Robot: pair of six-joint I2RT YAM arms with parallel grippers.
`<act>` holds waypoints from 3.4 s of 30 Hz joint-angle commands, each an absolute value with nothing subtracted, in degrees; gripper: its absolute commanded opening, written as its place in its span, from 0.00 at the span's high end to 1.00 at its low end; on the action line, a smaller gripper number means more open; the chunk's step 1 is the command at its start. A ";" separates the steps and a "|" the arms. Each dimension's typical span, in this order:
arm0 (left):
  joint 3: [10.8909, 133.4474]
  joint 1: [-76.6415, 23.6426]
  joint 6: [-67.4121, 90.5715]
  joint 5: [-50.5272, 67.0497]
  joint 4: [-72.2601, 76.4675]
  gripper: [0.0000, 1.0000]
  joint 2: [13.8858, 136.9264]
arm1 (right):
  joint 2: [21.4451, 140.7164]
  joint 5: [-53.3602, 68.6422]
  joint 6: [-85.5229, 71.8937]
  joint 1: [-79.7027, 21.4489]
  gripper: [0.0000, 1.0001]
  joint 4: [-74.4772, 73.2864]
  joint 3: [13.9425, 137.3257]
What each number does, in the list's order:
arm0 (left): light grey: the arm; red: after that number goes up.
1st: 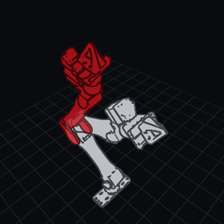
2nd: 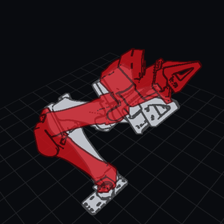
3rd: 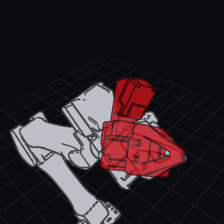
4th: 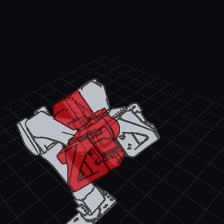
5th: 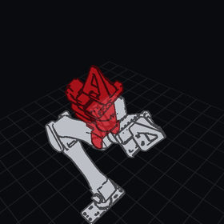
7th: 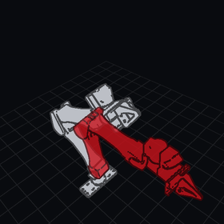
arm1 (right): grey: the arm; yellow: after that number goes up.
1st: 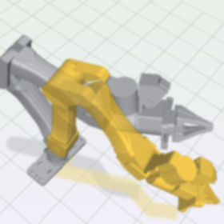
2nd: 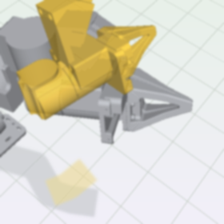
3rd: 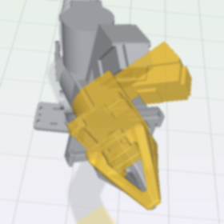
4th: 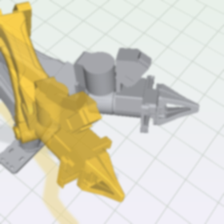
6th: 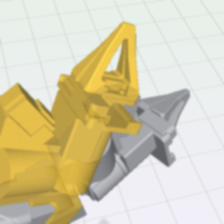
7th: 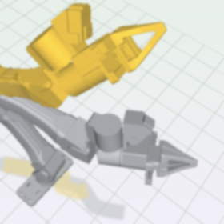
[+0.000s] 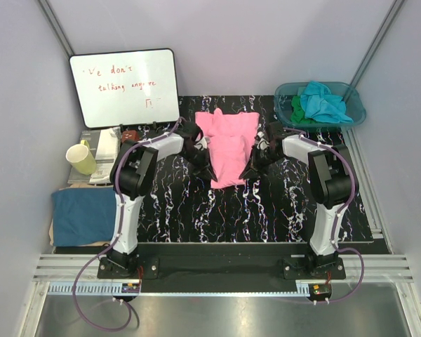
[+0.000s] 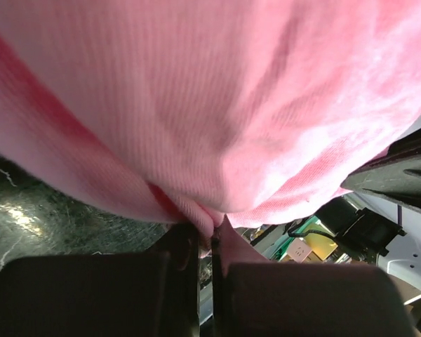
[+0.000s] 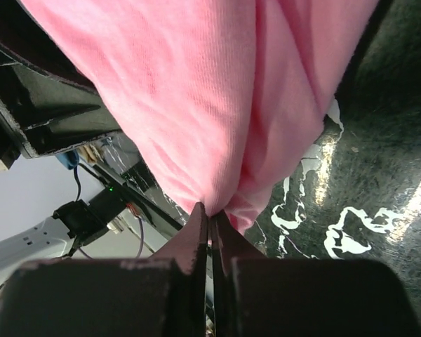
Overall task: Fold and stack the t-shirts
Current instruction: Fold the tshirt
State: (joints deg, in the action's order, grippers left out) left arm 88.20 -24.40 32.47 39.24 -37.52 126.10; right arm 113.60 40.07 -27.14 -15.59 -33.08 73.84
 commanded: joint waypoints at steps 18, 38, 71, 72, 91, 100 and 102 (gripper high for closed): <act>75.94 -24.61 28.92 33.40 -45.52 1.00 106.27 | 96.43 39.90 -24.35 -15.91 1.00 -44.81 64.33; 68.56 -27.42 26.63 29.53 -51.68 0.01 101.61 | 89.50 39.47 -25.22 -16.79 0.27 -47.64 52.74; 46.14 -39.90 53.88 34.01 -7.38 0.78 102.74 | 78.92 34.27 -44.91 -17.58 0.62 -7.74 27.59; 46.14 -39.99 53.88 34.27 -7.38 0.88 103.18 | 79.19 34.89 -44.91 -17.75 0.70 -7.73 27.86; 64.49 -39.90 42.55 27.87 -36.28 1.00 87.37 | 65.30 37.18 -41.22 -18.28 1.00 -29.00 42.80; 83.47 -35.96 35.60 29.96 -42.62 1.00 94.30 | 77.86 35.86 -34.20 -18.19 0.98 -29.18 57.82; 86.38 -33.67 35.07 31.81 -43.06 1.00 97.55 | 82.06 35.16 -32.53 -18.11 0.97 -29.27 62.56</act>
State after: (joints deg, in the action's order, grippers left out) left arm 79.70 -37.41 38.54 28.71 -41.17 92.88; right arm 76.31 36.47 -37.56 -17.89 -29.87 54.46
